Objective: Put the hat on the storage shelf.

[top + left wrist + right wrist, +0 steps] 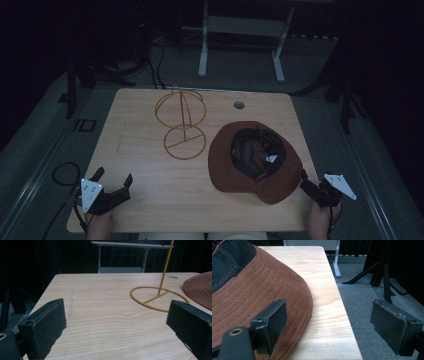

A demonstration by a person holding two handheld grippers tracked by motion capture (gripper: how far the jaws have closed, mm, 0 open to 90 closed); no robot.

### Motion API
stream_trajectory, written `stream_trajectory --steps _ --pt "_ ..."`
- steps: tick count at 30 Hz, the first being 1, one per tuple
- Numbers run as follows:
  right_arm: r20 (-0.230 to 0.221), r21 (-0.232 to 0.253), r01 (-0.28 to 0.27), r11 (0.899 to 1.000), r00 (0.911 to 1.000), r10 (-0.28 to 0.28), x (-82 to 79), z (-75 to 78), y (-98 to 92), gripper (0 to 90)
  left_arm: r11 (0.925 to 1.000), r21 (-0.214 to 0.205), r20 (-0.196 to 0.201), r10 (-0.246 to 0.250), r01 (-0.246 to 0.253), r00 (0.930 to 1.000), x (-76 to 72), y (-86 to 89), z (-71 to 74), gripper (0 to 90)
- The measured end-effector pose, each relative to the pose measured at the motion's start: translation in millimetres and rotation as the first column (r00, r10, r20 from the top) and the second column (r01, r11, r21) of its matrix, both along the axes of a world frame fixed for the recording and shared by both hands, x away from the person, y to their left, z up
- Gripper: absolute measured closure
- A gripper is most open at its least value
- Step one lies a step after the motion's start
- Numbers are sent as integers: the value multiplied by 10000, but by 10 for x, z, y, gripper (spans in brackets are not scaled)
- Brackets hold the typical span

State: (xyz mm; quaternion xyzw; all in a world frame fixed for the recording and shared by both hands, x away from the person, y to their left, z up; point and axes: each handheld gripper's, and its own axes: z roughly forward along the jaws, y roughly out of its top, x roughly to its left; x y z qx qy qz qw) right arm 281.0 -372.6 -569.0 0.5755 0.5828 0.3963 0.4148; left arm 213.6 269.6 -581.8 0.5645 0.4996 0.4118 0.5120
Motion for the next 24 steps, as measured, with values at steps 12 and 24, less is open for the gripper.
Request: stream_trajectory --steps 12,24 --pt "-858 197 -295 9994 9958 311 40 31 21 139 9996 201 -58 -181 182 9998 4 -80 19 32" --pt "-1521 524 -1252 9907 9795 1318 91 387 131 139 9954 -9 -142 -959 959 9953 8 -208 42 32"
